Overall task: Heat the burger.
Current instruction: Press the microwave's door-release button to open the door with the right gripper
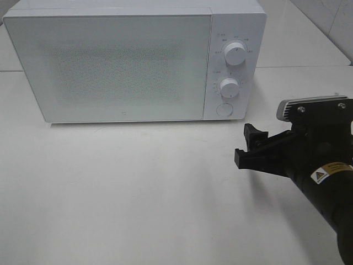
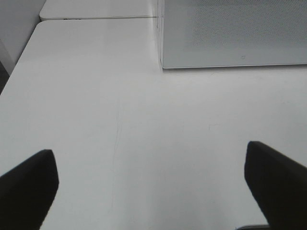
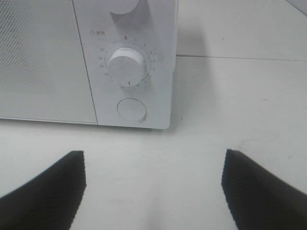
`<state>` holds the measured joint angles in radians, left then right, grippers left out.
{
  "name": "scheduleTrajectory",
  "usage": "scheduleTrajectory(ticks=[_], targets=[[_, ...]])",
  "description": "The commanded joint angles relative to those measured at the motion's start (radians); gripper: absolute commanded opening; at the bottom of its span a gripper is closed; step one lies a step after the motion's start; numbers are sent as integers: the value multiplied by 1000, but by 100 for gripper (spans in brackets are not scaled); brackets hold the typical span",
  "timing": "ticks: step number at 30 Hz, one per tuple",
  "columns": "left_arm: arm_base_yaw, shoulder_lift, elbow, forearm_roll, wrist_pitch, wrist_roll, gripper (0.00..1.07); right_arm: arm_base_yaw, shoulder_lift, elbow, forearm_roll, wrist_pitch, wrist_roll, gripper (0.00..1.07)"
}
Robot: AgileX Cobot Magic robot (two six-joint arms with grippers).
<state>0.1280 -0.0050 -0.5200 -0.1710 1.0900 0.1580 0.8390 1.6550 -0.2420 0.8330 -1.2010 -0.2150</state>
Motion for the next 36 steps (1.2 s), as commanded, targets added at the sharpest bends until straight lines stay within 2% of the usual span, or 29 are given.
scheduleTrajectory(ticks=[1,5,19,22,24,25,26,28,29,30,31,33,35,36], targets=[[-4,-17,3,-2,-16,-7,98,38,23,-33,37,-148,-29,76],[-4,-17,3,-2,-16,-7,98,52,41,-60,58,-138,-27,76],[-4,-17,3,-2,-16,-7,98,52,44,-59,54,-141,100,75],[-4,-17,3,-2,-16,-7,98,52,44,-59,54,-141,226,75],[-4,-17,3,-2,-16,-7,98,52,44,-59,54,-136,391,73],[-4,-17,3,-2,-16,-7,98,52,44,-59,54,-136,391,73],[-4,-17,3,-2,-16,-7,98,52,44,-59,54,-134,521,70],[-4,-17,3,-2,-16,-7,98,52,44,-59,53,-134,600,68],[-4,-17,3,-2,-16,-7,98,52,44,-59,51,-127,748,64],[-4,-17,3,-2,-16,-7,98,52,44,-59,51,-127,748,64],[-4,-17,3,-2,-16,-7,98,52,44,-59,51,-107,919,58],[-4,-17,3,-2,-16,-7,98,52,44,-59,51,-95,983,54],[-4,-17,3,-2,-16,-7,98,52,44,-59,51,-51,1196,43],[-4,-17,3,-2,-16,-7,98,52,44,-59,51,-51,1196,43]])
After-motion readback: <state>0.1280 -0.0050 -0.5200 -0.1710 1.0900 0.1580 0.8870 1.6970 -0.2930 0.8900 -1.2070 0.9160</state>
